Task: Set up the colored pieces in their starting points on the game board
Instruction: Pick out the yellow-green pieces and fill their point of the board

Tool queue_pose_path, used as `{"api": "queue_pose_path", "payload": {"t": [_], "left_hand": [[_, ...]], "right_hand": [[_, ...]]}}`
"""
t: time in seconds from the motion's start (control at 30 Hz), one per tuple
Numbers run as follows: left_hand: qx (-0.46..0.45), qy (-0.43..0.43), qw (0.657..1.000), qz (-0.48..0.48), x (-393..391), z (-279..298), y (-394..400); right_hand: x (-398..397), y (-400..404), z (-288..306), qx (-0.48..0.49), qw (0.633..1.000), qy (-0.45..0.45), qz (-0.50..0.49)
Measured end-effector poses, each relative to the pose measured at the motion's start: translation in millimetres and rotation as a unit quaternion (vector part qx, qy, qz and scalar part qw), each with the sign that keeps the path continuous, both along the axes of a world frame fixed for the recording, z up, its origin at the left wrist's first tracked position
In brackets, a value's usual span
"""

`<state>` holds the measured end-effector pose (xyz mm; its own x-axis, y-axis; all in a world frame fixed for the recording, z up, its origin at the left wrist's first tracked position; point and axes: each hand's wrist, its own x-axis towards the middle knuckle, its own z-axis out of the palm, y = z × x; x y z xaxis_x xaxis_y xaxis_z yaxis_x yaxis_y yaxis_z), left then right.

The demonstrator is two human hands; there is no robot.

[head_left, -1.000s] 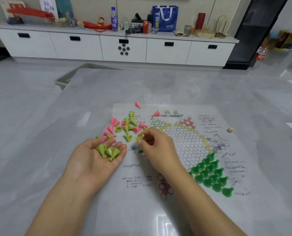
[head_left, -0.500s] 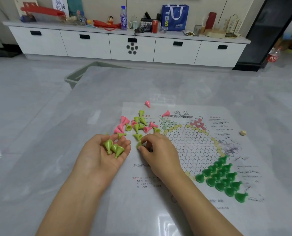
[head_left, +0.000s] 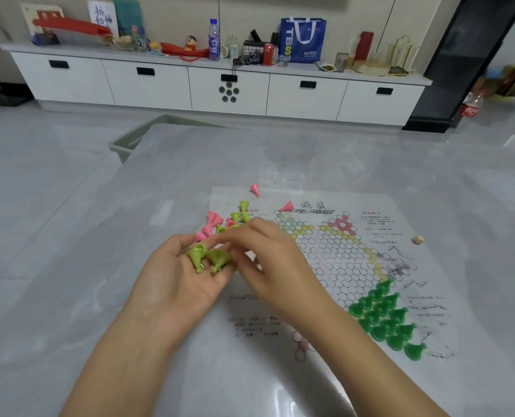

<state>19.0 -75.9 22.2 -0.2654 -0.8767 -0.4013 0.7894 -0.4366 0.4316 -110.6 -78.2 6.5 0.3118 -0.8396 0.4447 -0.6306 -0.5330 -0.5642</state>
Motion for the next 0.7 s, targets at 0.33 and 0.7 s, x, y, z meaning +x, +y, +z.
{"api": "queue_pose_path", "payload": {"t": [0.33,0.7], "left_hand": [[0.024,-0.052,0.998,0.004,-6,-3,-1],[0.050,-0.146,0.986,0.059,2,-10,-7]], "right_hand": [[-4,0,-5,-0.030,0.996,0.064,0.056],[-14,-15,-28,0.138,0.968,-0.079,-0.194]]}}
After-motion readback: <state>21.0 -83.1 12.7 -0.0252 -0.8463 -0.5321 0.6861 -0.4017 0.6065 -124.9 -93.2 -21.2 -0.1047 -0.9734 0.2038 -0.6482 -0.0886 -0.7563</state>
